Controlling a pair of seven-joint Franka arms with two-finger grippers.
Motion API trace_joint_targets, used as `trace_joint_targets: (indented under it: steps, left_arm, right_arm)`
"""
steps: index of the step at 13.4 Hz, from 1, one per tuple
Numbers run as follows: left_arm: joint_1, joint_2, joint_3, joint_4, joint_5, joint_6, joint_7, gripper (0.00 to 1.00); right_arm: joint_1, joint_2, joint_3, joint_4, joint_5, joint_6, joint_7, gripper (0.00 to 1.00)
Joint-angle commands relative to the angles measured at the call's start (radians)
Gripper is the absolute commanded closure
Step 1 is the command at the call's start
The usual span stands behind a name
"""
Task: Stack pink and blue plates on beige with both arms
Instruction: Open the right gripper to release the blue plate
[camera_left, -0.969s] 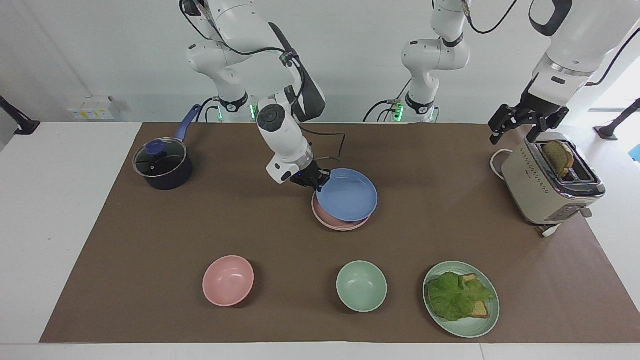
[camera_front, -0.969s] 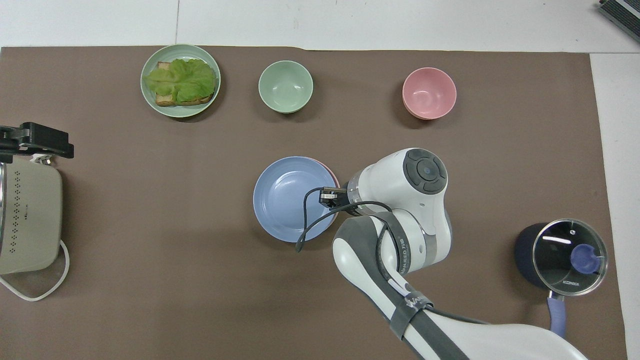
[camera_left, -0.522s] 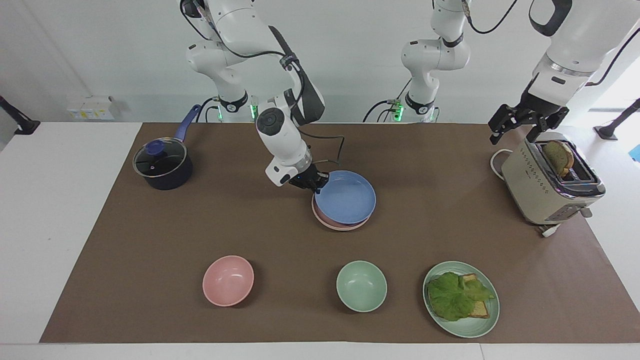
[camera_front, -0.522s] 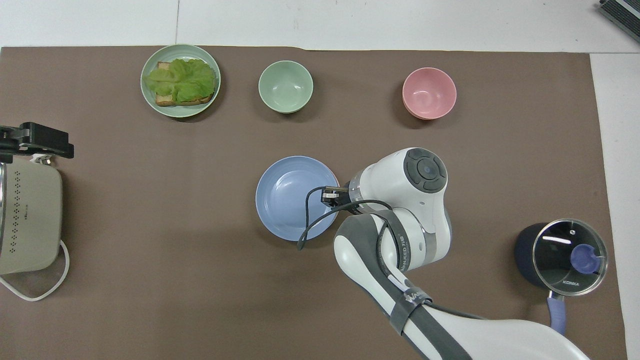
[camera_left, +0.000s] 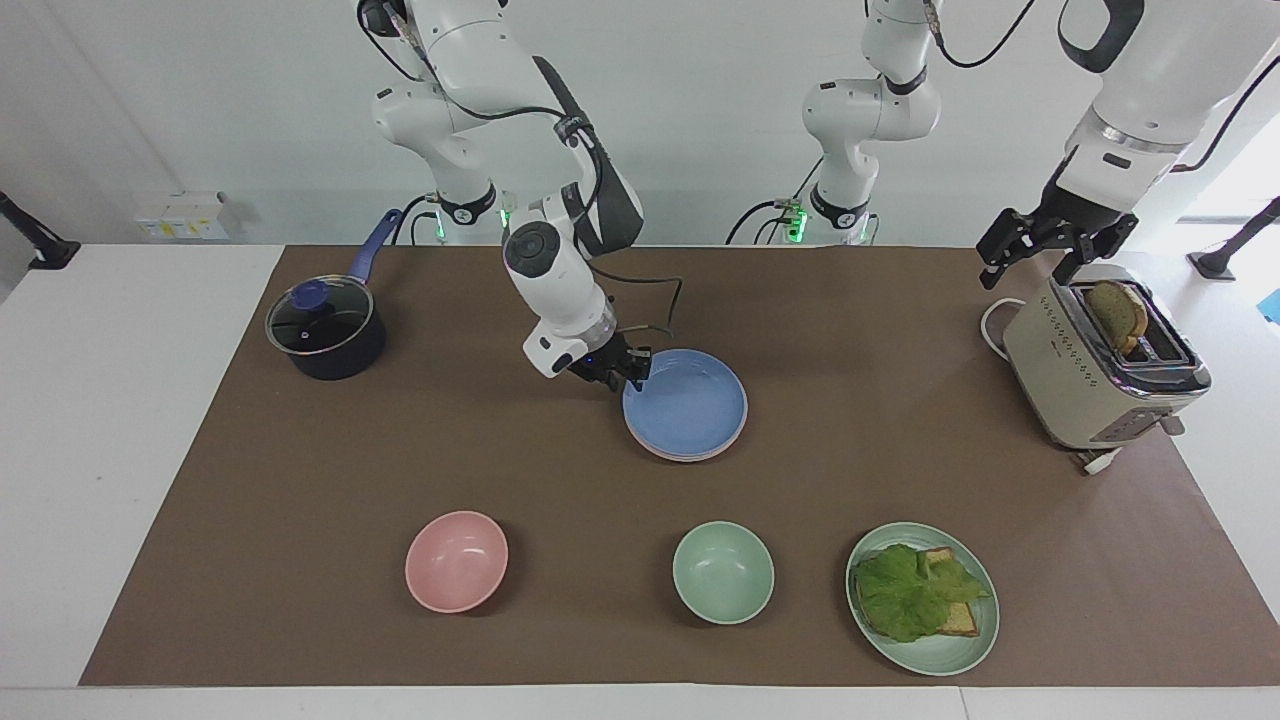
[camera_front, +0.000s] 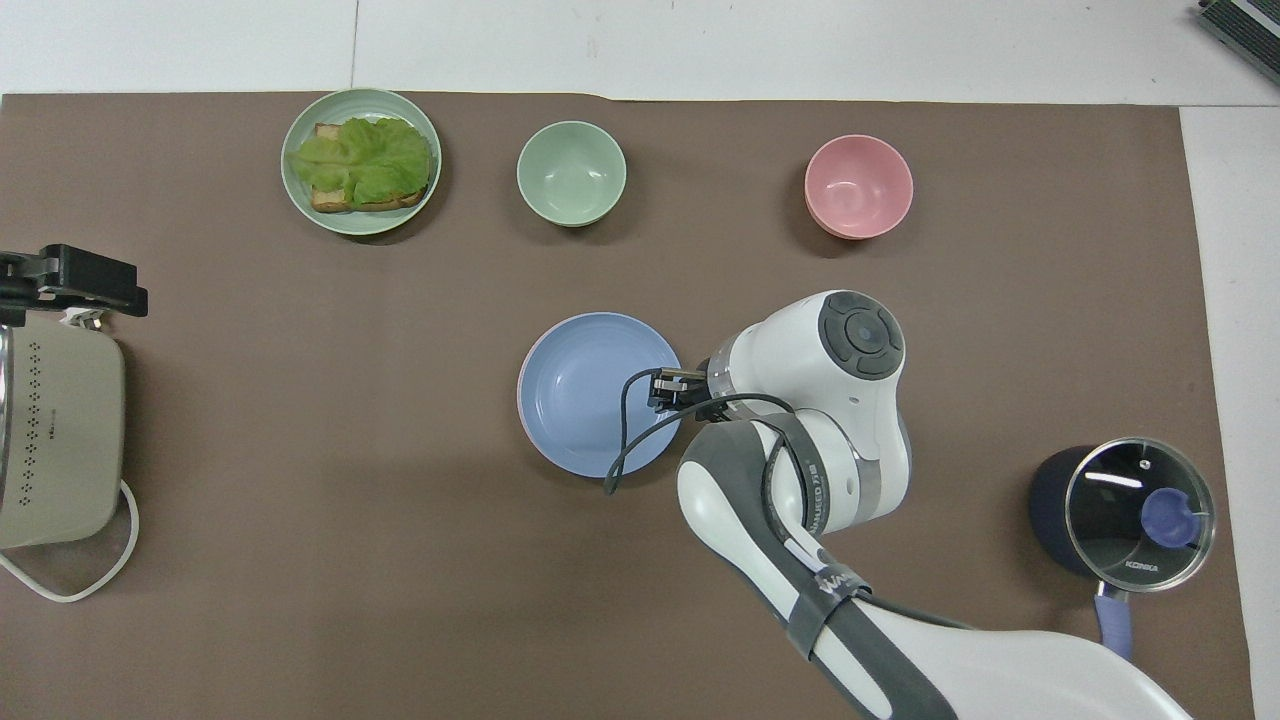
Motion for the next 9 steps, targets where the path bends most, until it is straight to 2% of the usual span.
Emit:
trace_joint_targets:
  steps: [1, 3, 6, 9]
  left_arm:
    - [0.009, -0.011, -0.006, -0.008, 0.015, -0.01, 0.007, 0.0]
    - [0.009, -0.011, -0.006, -0.008, 0.015, -0.01, 0.007, 0.0]
    - [0.009, -0.011, -0.006, -0.008, 0.015, -0.009, 0.007, 0.0]
    - [0.009, -0.011, -0.006, -0.008, 0.015, -0.01, 0.007, 0.0]
  right_arm:
    - [-0.008, -0.004, 0.003, -0.005, -0.023, 0.019, -0.03, 0.0]
    - [-0.021, -0.031, -0.008, 0.005, -0.142, 0.009, -0.032, 0.0]
    - [-0.103, -0.087, -0.005, 0.02, -0.307, -0.03, -0.041, 0.0]
    - [-0.165, -0.128, -0.005, 0.058, -0.396, -0.096, -0.042, 0.0]
